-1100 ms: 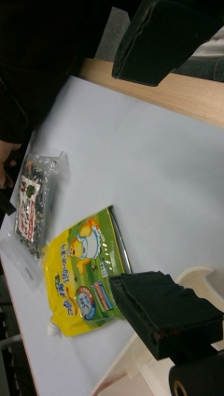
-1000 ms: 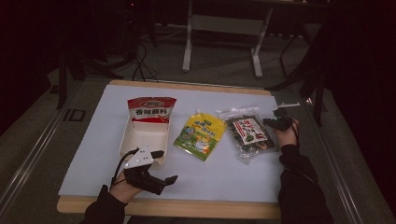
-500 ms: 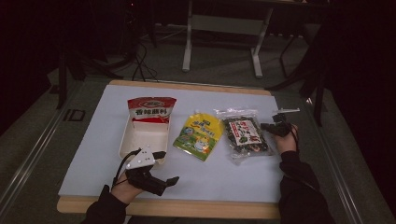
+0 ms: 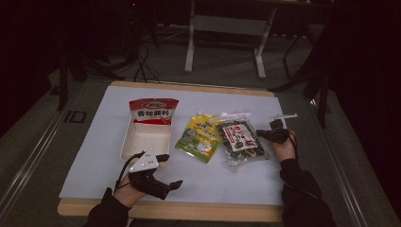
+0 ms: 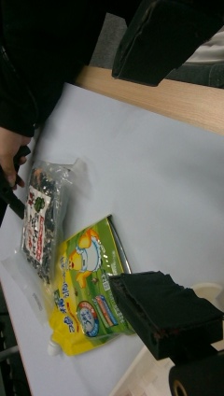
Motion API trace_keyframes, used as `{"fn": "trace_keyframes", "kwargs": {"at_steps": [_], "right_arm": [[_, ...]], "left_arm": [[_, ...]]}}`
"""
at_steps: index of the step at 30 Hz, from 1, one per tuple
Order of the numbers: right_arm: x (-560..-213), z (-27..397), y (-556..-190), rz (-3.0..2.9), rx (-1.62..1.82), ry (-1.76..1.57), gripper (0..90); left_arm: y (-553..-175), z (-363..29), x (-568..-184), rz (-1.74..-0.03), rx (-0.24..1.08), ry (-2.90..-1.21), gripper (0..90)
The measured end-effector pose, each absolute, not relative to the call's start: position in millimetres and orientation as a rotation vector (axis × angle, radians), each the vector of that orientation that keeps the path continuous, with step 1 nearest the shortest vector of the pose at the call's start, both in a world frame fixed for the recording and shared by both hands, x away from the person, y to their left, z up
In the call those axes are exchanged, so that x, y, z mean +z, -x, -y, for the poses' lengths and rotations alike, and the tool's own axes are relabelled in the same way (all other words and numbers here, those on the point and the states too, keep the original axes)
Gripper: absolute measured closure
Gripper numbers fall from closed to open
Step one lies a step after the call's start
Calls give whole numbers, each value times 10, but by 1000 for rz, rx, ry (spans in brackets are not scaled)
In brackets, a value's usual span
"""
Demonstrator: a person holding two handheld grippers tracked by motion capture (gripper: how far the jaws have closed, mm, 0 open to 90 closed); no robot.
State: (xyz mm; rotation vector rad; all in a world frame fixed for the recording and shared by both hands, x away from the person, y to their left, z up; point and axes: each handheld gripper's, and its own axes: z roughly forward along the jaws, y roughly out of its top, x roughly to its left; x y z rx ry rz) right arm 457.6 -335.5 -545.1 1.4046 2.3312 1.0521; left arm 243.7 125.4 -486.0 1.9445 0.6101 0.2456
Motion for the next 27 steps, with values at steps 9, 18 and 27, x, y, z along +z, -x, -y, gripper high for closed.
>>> {"fn": "trace_keyframes", "kwargs": {"at_steps": [9, 18, 27], "right_arm": [[-5435, 3183, -4358, -2383, 1067, -1333, 900], [-5295, 3092, -4126, -2416, 1117, -1268, 900], [-5247, 3079, -3983, -2401, 1124, -1214, 900]], "left_arm": [[-2428, -1169, -4842, -600, 238, -1946, 48], [-2469, -1016, -4838, -605, 213, -1951, 52], [-2557, -835, -4842, -593, 192, -1956, 58]]}}
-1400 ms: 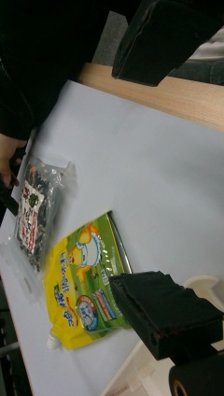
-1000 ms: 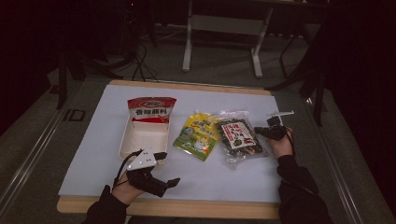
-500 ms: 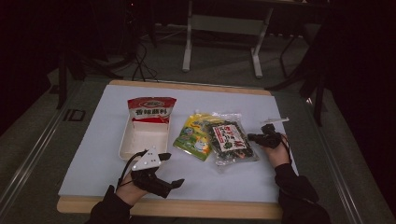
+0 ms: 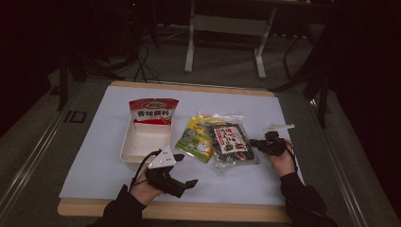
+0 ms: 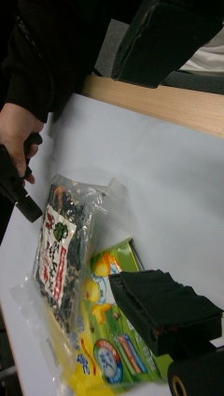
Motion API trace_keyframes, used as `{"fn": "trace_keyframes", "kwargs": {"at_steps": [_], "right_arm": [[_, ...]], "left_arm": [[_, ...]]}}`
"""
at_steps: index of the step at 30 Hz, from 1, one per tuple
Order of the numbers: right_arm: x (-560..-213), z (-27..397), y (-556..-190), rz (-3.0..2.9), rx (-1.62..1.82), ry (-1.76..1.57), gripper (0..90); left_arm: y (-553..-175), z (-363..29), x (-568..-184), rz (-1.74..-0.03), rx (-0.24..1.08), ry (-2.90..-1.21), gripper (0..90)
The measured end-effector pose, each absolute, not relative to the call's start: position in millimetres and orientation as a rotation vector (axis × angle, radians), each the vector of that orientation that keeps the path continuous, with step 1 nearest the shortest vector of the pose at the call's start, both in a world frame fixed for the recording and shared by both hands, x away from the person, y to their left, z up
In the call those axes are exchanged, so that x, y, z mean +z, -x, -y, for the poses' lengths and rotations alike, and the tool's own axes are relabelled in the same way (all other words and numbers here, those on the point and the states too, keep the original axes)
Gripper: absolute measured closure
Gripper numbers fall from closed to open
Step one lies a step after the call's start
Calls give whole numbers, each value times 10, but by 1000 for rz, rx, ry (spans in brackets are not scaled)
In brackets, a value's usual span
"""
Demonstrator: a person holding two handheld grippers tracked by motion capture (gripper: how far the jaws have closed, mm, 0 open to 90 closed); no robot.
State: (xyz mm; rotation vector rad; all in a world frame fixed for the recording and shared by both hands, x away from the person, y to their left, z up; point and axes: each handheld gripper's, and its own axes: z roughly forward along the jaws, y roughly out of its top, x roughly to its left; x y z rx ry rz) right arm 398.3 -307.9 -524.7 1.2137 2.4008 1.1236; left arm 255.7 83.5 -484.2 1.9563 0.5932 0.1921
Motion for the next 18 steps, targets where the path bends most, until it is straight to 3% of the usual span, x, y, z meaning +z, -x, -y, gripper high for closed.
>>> {"fn": "trace_keyframes", "kwargs": {"at_steps": [9, 18], "right_arm": [[-5299, 3257, -3950, -2368, 1078, -1267, 900], [-5453, 3159, -3804, -2425, 1052, -1261, 900]], "left_arm": [[-2633, -758, -4879, -617, 181, -1930, 58], [-2693, -658, -4888, -640, 140, -1960, 61]]}}
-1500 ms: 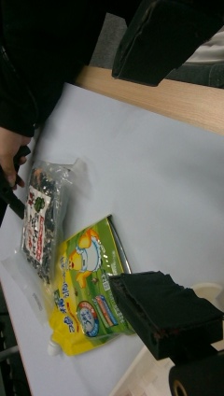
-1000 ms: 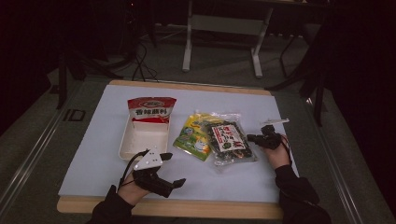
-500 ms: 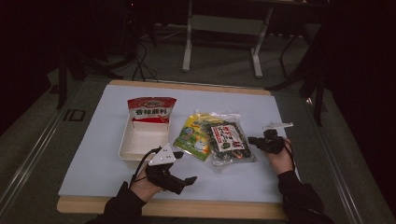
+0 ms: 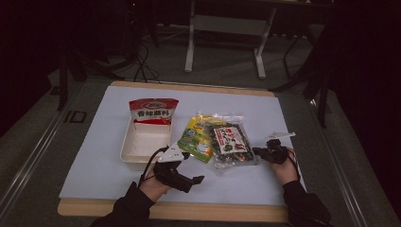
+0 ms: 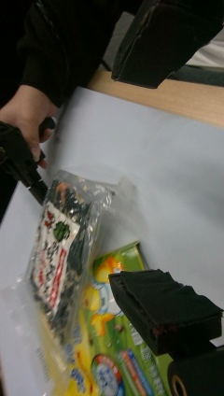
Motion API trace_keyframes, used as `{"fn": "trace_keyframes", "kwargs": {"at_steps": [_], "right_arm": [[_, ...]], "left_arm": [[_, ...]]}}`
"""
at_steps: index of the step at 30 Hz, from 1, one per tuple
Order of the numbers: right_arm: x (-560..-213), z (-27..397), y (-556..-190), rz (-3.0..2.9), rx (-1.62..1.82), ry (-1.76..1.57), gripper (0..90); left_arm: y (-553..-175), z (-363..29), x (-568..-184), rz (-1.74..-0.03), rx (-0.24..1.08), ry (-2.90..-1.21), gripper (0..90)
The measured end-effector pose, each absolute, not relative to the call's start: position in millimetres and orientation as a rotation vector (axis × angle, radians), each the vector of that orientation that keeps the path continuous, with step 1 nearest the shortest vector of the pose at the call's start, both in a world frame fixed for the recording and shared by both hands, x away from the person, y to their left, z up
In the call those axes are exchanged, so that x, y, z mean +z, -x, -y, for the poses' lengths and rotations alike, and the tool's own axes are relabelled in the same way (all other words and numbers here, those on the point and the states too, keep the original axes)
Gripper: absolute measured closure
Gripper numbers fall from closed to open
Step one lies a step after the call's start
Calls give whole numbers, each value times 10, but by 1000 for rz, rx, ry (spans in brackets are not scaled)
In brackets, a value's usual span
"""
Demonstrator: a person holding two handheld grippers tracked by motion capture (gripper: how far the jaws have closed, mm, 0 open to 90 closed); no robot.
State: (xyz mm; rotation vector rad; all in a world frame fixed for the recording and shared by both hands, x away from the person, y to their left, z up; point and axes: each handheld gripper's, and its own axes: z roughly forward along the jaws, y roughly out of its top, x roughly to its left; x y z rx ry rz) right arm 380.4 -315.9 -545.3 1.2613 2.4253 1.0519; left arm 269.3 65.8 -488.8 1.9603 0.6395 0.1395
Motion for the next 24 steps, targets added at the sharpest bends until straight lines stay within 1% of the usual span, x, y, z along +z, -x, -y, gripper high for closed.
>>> {"fn": "trace_keyframes", "kwargs": {"at_steps": [6, 10, 11, 14, 15, 16, 17, 19, 20, 22, 24], "right_arm": [[-5441, 3049, -3706, -2462, 1054, -1216, 900], [-5420, 3032, -3692, -2452, 1035, -1188, 897], [-5393, 3051, -3690, -2426, 1040, -1182, 783], [-5334, 3082, -3669, -2394, 1054, -1168, 724], [-5334, 3082, -3669, -2394, 1054, -1168, 724], [-5309, 3090, -3658, -2386, 1056, -1162, 689], [-5263, 3098, -3633, -2360, 1058, -1148, 621], [-5219, 3107, -3609, -2339, 1065, -1136, 575], [-5194, 3112, -3592, -2321, 1067, -1128, 570], [-5142, 3122, -3566, -2300, 1083, -1115, 500], [-5104, 3123, -3538, -2281, 1090, -1102, 448]], "left_arm": [[-2775, -522, -4924, -635, 104, -1982, 62], [-2891, -445, -4927, -674, 102, -1982, 73], [-2919, -428, -4921, -680, 92, -1976, 79], [-3010, -372, -4908, -712, 77, -1962, 95], [-3010, -372, -4908, -712, 77, -1962, 100], [-3062, -333, -4912, -727, 68, -1957, 100], [-3084, -317, -4914, -731, 61, -1957, 106], [-3134, -276, -4921, -749, 70, -1962, 106], [-3163, -266, -4926, -764, 64, -1958, 107], [-3232, -253, -4943, -806, 64, -1953, 116], [-3297, -249, -4958, -847, 72, -1941, 129]]}}
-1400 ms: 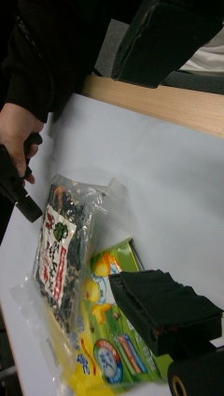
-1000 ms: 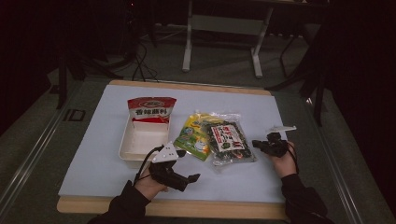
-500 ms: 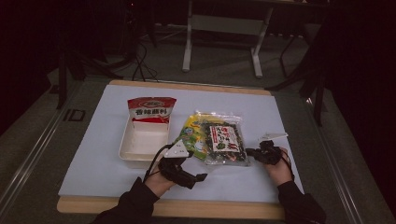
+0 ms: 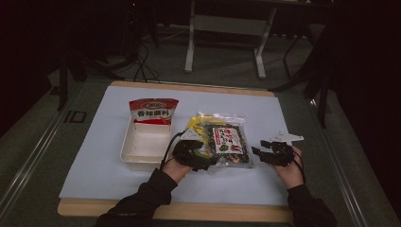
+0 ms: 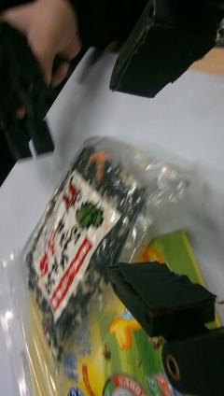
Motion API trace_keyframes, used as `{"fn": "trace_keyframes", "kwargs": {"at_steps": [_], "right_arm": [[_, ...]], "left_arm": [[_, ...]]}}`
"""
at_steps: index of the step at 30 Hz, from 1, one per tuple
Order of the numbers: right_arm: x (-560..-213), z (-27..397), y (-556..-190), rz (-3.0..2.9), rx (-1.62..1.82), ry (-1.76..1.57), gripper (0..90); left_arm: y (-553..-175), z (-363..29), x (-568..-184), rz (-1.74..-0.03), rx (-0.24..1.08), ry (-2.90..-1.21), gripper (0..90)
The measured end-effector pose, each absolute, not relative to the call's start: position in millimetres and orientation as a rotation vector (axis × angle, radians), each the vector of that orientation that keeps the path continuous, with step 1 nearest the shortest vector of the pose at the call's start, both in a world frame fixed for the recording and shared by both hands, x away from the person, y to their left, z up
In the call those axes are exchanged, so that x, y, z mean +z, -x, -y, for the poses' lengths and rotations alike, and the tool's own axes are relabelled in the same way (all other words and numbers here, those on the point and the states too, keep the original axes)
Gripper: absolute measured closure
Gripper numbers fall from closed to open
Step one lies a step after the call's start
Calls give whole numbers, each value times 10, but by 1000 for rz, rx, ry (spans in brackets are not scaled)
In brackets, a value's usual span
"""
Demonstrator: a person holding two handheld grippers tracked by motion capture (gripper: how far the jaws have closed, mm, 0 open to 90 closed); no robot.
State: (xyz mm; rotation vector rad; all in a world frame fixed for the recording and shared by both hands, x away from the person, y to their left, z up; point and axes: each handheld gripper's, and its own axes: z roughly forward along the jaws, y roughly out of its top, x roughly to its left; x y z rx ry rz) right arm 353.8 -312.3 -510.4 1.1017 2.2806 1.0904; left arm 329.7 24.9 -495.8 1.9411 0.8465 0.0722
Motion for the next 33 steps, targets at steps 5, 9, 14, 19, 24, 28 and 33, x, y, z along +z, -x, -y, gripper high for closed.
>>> {"fn": "trace_keyframes", "kwargs": {"at_steps": [5, 9, 14, 19, 24, 28, 33], "right_arm": [[-4997, 3133, -3465, -2228, 1149, -1075, 311], [-4930, 3128, -3423, -2198, 1169, -1057, 248], [-4907, 3122, -3407, -2216, 1173, -1049, 186], [-4941, 3136, -3411, -2241, 1174, -1073, 176], [-4987, 3141, -3432, -2266, 1159, -1098, 170], [-5016, 3140, -3449, -2284, 1163, -1115, 169], [-5064, 3127, -3469, -2305, 1162, -1121, 170]], "left_arm": [[-3427, -195, -5017, -907, 91, -1967, 143], [-3538, -155, -5094, -971, 90, -1968, 158], [-3694, -169, -5210, -1041, 38, -1953, 169], [-3771, -146, -5351, -1043, -76, -1947, 232], [-3841, -148, -5373, -1069, -126, -1903, 290], [-3886, -132, -5374, -1092, -118, -1905, 385], [-3910, -109, -5365, -1099, -108, -1944, 531]]}}
